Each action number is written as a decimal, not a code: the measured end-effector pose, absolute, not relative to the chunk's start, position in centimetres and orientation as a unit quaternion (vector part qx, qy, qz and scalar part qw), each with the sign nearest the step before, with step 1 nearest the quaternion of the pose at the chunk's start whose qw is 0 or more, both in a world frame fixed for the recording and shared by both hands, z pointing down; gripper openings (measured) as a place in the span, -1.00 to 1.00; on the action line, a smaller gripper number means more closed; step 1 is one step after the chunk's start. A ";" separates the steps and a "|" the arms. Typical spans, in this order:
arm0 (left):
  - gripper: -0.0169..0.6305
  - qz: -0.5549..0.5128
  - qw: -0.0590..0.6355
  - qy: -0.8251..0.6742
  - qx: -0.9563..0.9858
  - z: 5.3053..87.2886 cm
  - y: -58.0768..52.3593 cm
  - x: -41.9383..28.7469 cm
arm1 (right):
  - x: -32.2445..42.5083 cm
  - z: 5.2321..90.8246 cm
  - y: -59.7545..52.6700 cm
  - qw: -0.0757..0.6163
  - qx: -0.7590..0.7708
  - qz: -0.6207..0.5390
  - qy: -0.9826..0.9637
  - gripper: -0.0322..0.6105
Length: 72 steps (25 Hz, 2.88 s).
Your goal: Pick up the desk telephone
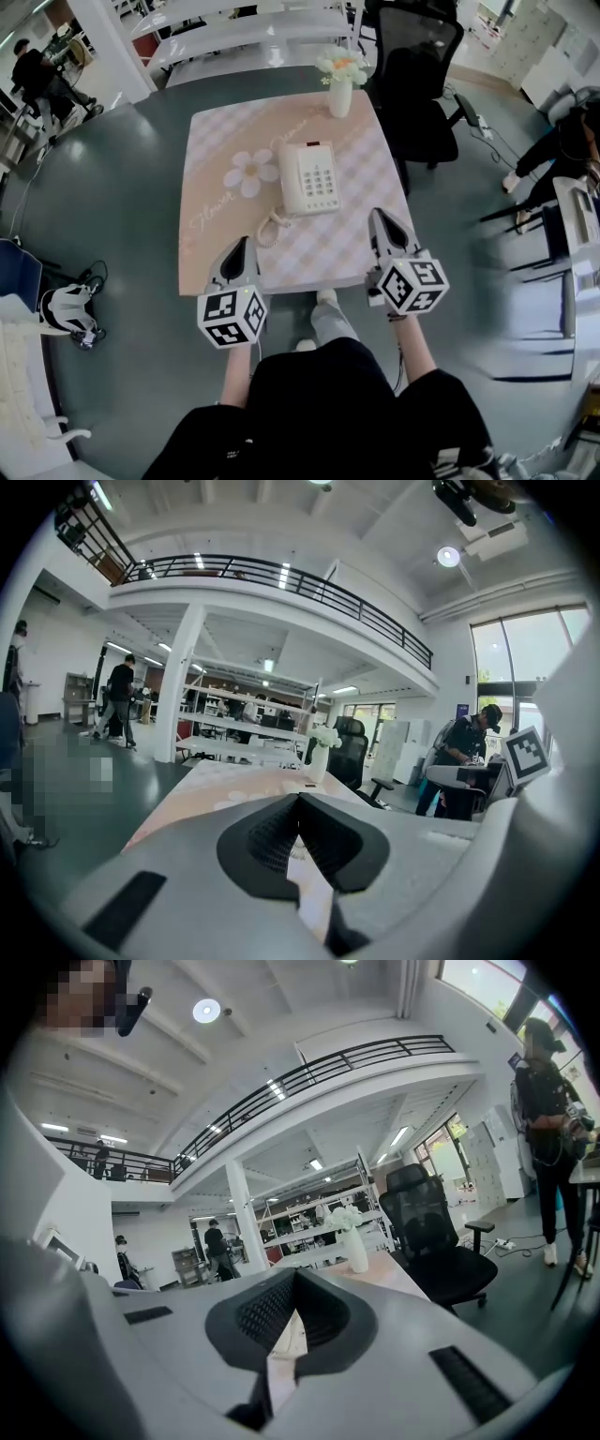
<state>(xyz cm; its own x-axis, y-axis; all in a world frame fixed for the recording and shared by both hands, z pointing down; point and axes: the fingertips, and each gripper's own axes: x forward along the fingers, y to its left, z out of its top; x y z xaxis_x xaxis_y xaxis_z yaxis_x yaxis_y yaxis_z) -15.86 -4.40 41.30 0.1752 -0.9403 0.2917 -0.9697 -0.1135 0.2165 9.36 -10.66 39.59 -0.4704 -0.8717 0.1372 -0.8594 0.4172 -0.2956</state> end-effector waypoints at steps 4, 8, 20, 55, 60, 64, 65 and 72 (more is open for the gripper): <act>-0.95 0.050 0.181 -0.636 0.749 41.8 -7.6 -14.6 | 9.7 40.3 -14.4 0.015 -0.503 -0.173 0.847 -0.92; -0.95 0.056 0.191 -0.638 0.744 42.6 -10.3 -13.9 | 9.5 41.1 -17.7 0.004 -0.486 -0.178 0.856 -0.92; -0.95 0.068 0.228 -0.641 0.729 44.9 -16.1 -12.2 | 8.9 43.5 -24.9 -0.022 -0.429 -0.205 0.880 -0.92; -0.40 0.120 0.447 -0.516 0.721 56.4 -25.9 -11.3 | 3.3 56.4 -31.9 -0.067 -0.349 -0.414 0.838 -0.39; -0.13 0.095 0.501 -0.486 0.710 57.8 -26.3 -10.5 | 2.7 57.2 -32.3 -0.062 -0.336 -0.457 0.821 -0.19; -0.05 0.089 0.526 -0.461 0.710 58.2 -26.7 -9.9 | 2.3 57.9 -32.4 -0.064 -0.328 -0.491 0.804 -0.11; -0.03 0.093 0.529 -0.457 0.709 58.5 -26.7 -9.9 | 2.2 58.2 -32.4 -0.068 -0.327 -0.496 0.802 -0.11; -0.01 0.102 0.561 -0.418 0.707 59.4 -26.9 -9.3 | 1.5 60.0 -32.3 -0.090 -0.324 -0.537 0.773 -0.08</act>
